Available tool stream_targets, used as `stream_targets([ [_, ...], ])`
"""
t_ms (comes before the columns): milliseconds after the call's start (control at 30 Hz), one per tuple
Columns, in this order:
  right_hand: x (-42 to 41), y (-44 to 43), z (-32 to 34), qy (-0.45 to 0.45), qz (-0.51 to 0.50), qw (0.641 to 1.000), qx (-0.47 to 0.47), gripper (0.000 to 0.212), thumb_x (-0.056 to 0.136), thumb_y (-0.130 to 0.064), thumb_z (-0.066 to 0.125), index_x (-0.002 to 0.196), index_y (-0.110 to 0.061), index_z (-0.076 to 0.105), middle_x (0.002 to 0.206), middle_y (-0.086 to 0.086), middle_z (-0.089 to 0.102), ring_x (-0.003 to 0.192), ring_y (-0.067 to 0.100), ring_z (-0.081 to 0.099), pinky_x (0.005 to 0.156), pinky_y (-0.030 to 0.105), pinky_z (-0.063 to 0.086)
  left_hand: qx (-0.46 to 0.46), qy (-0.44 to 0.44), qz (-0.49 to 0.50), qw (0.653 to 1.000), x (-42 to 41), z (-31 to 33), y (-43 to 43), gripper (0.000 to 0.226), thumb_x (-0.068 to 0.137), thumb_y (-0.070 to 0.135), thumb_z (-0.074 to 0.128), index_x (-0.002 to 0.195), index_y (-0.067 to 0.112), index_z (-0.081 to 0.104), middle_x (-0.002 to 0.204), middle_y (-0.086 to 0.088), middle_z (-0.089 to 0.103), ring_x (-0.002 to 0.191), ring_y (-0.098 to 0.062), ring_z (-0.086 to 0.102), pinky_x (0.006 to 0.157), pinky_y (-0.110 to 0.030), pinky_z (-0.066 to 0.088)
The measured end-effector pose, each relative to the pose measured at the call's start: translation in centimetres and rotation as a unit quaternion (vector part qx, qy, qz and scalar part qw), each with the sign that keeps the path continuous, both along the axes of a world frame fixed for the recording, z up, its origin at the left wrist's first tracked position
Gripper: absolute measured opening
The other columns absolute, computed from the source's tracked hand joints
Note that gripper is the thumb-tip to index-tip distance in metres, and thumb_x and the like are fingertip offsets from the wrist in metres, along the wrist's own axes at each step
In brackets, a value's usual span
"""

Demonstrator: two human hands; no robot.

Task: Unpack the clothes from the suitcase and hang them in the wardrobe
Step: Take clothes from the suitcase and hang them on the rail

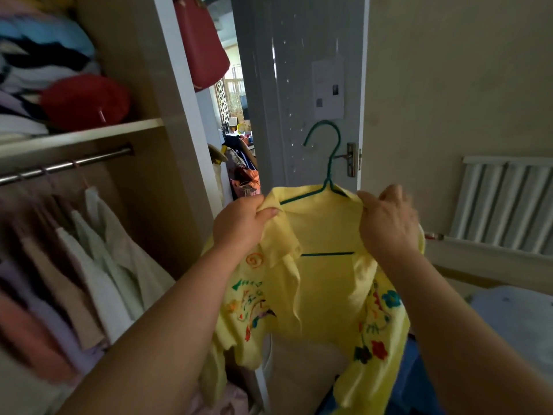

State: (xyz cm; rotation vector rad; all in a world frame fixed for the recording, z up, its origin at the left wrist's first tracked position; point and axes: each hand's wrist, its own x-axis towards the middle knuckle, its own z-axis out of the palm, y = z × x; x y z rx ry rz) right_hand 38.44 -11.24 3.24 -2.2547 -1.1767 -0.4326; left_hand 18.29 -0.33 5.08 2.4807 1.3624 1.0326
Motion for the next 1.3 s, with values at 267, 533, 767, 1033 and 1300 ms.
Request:
stream_targets([
  [267, -5.3, 2.4, 0.7, 0.374, 0.231, 0.882, 0.168, 0.062, 0.093, -0.013, 0.045, 0.149, -0.019, 0.019, 0.100, 0.006, 0.063, 0.084, 0.022, 0.060, 0.070, 0.034, 0.049, 0.050, -0.038, 0.024, 0.998, 1.2, -0.8, -0.3, 0.028, 0.091, 0.046, 0.053, 0.087, 0.019, 0.060, 0.077, 0.001, 0.064, 0.078, -0.027, 0.060, 0.077, -0.035, 0.045],
  [533, 0.0, 2.2, 4.0, -0.057, 0.173, 0.981, -0.067, 0.045, 0.092, -0.026, 0.056, 0.136, -0.033, 0.047, 0.124, 0.002, 0.056, 0.115, 0.027, 0.051, 0.092, 0.038, 0.042, -0.124, -0.193, -0.025, 0.973, -2.4, -3.3, 2.3, 0.034, 0.090, 0.038, 0.058, 0.119, 0.022, 0.063, 0.103, 0.000, 0.068, 0.097, -0.021, 0.064, 0.090, -0.046, 0.053],
  [767, -3.1, 2.3, 2.4, 0.077, 0.303, 0.944, -0.104, 0.022, 0.089, -0.041, 0.057, 0.094, -0.023, 0.069, 0.072, -0.002, 0.062, 0.069, 0.016, 0.058, 0.064, 0.032, 0.048, -0.098, -0.178, 0.037, 0.978, -2.1, -5.2, 3.5, 0.021, 0.092, 0.038, 0.055, 0.102, 0.020, 0.060, 0.095, -0.003, 0.064, 0.093, -0.027, 0.060, 0.088, -0.050, 0.049],
  [1033, -6.8, 4.2, -0.2, 0.192, 0.322, 0.927, 0.020, 0.029, 0.093, -0.032, 0.052, 0.065, -0.025, 0.055, 0.055, -0.006, 0.047, 0.050, 0.009, 0.043, 0.047, 0.025, 0.030, -0.181, -0.278, 0.069, 0.941, -1.1, -4.9, 3.3, 0.052, 0.084, 0.030, 0.069, 0.130, 0.020, 0.047, 0.124, 0.001, 0.052, 0.113, -0.021, 0.053, 0.097, -0.044, 0.048],
  [1300, -12.1, 5.8, -1.0, 0.332, 0.377, 0.865, -0.001, 0.023, 0.089, -0.031, 0.047, 0.091, -0.015, 0.064, 0.083, 0.004, 0.064, 0.077, 0.023, 0.059, 0.067, 0.039, 0.048, -0.273, -0.306, 0.121, 0.904, -5.4, -5.4, 6.0, 0.055, 0.079, 0.029, 0.064, 0.131, 0.025, 0.046, 0.118, -0.003, 0.061, 0.100, -0.024, 0.061, 0.088, -0.045, 0.054],
])
